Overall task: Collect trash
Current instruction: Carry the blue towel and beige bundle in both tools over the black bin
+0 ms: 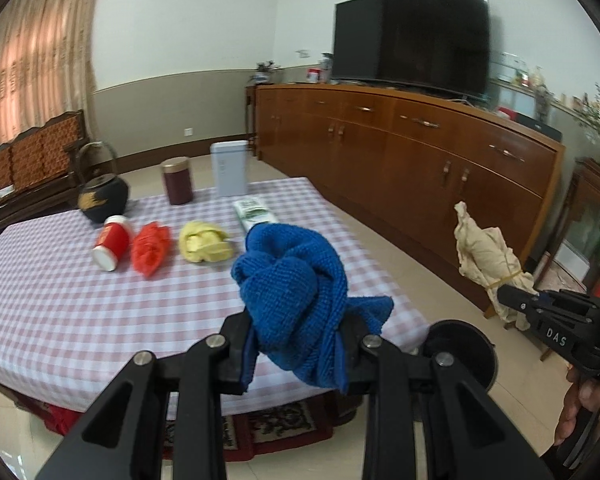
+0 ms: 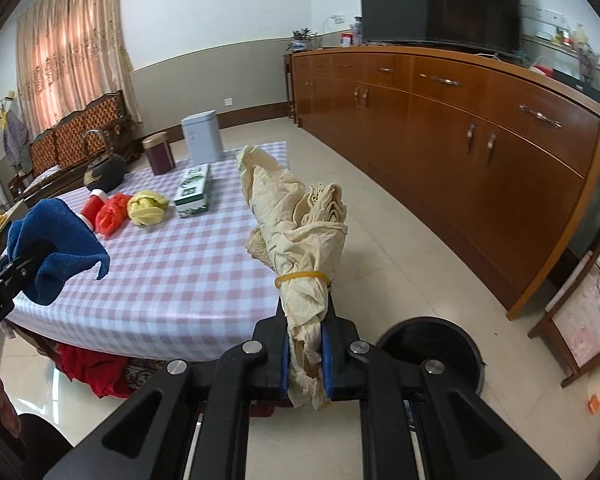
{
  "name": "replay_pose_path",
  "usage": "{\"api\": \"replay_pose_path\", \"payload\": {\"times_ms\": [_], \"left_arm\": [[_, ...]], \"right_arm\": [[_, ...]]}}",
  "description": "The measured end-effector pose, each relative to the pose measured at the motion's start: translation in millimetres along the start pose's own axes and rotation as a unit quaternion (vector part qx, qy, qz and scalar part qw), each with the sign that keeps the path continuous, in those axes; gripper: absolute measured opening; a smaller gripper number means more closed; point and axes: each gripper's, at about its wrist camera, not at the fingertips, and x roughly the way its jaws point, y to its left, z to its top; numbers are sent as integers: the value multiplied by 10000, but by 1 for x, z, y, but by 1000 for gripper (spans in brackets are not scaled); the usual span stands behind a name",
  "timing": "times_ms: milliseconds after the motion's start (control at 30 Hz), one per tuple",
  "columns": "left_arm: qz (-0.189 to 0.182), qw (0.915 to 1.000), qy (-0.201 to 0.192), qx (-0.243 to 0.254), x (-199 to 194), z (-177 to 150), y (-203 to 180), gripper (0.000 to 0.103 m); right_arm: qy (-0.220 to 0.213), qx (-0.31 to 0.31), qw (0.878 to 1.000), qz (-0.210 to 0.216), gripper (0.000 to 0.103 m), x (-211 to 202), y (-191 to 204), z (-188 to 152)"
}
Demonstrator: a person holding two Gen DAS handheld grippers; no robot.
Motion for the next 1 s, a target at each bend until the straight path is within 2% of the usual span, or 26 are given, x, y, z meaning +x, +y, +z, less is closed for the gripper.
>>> {"api": "replay_pose_path", "payload": {"times_ms": [400, 800, 1000], "left_arm": [[-779, 9954, 165, 524, 22, -6, -80, 31], [-1481, 9825, 486, 1019, 46, -24, -158, 31], [-1750, 9743, 673, 1247, 61, -38, -189, 31]], "right_arm": [[130, 450, 9973, -573, 12, -23, -71, -33], [359, 828, 9910, -983, 12, -32, -128, -69], [484, 952, 9891, -1016, 12, -28, -149, -85]]}}
